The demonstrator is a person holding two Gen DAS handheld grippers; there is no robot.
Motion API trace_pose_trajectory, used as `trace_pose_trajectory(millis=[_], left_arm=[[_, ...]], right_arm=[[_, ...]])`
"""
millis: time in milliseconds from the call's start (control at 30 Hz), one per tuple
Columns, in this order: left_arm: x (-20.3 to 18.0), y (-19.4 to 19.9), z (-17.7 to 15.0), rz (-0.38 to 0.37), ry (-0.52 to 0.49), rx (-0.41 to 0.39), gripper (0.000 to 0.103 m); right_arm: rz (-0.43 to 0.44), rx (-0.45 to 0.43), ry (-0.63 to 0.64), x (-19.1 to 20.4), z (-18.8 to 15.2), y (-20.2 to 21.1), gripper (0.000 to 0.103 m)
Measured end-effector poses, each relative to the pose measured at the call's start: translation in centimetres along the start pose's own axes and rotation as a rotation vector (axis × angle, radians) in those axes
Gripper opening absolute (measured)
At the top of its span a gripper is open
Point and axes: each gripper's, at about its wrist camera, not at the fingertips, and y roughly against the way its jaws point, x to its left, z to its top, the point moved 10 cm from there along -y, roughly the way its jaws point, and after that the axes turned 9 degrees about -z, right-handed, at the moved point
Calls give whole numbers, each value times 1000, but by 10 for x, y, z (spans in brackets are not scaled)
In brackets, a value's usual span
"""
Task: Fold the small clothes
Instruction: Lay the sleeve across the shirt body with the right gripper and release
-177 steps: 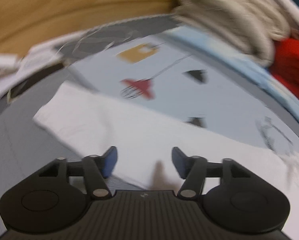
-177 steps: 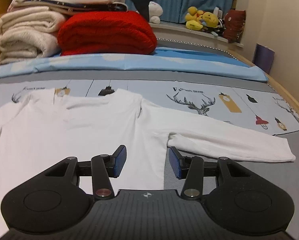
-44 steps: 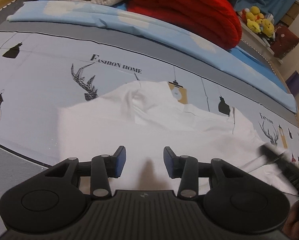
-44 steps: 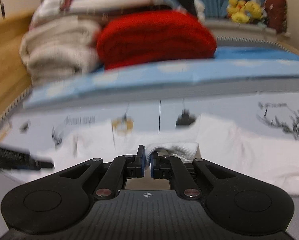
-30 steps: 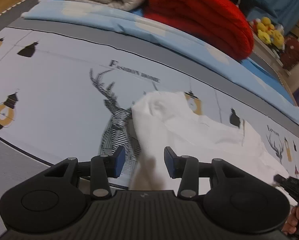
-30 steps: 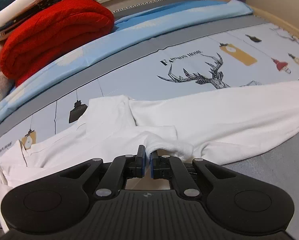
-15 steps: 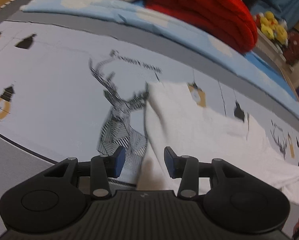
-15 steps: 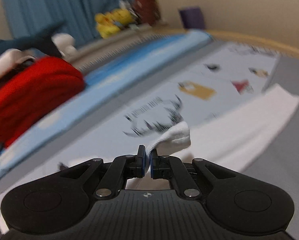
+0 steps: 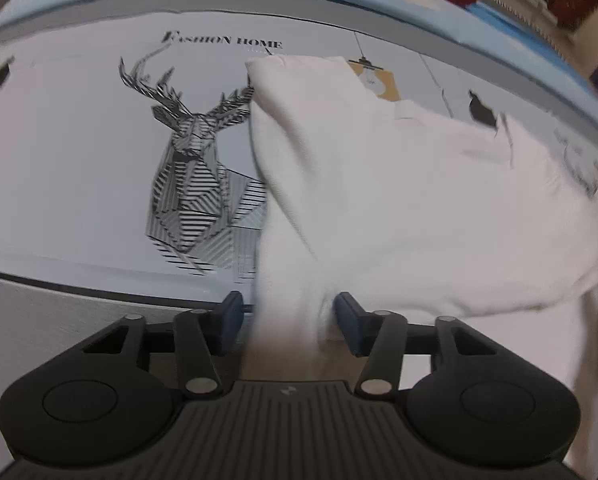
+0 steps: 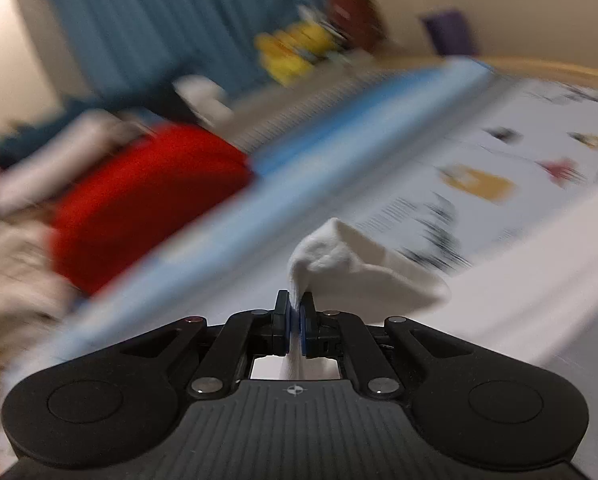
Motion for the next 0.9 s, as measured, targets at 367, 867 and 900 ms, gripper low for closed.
trace_pose_trajectory(millis=[367,867,900], left_arm=[[38,23,0,220,-157,34,45],[-13,3,-1,-50,-30,21,49],[-15,6,1,-40,-30,17,49]], right_arm=[[-538,366,35,-110,-59,-46,15],[-405,486,-6,-95,-95,-63,21],[-402,473,4,-92,-91,-60,21]])
